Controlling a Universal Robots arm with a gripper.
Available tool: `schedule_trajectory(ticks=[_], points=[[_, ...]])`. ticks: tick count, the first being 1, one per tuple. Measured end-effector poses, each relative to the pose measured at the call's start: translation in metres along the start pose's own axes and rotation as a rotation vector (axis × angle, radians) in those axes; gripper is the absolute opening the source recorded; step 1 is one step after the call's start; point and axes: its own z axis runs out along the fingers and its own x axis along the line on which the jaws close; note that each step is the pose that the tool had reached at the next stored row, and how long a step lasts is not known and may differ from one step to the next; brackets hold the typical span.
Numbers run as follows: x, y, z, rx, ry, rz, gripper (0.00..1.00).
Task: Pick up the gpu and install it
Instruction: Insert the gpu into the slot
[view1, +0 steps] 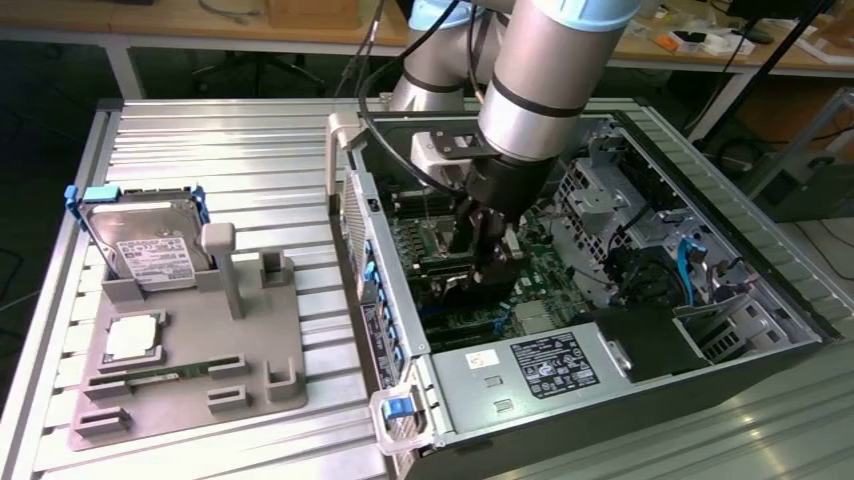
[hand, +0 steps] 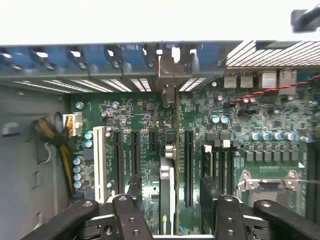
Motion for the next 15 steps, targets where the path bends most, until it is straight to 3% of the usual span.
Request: schedule_trajectory(ticks=[1,4,5,7,8,10,15], points=[[0.0001,0.0001,-0.0049,0.0,0.0002,0.0,0.58],[0.0001,0.0001,-0.0049,-0.0001,0.0009,0.0,0.38],[0.0001,0.0001,-0.0049,-0.0001,0.001,0.0,0.38],[0.0001,0.0001,-0.0049,-0.0001,0.0012,0.0,0.26],[0.0001,0.0001,-0.0049,-0.0001,0.0013,0.0,0.26],[0.0001,0.0001,-0.0049,-0.0001,0.0015,0.0,0.14],[0.0001,0.0001,-0.005,-0.0001,0.0022,0.0,0.11]])
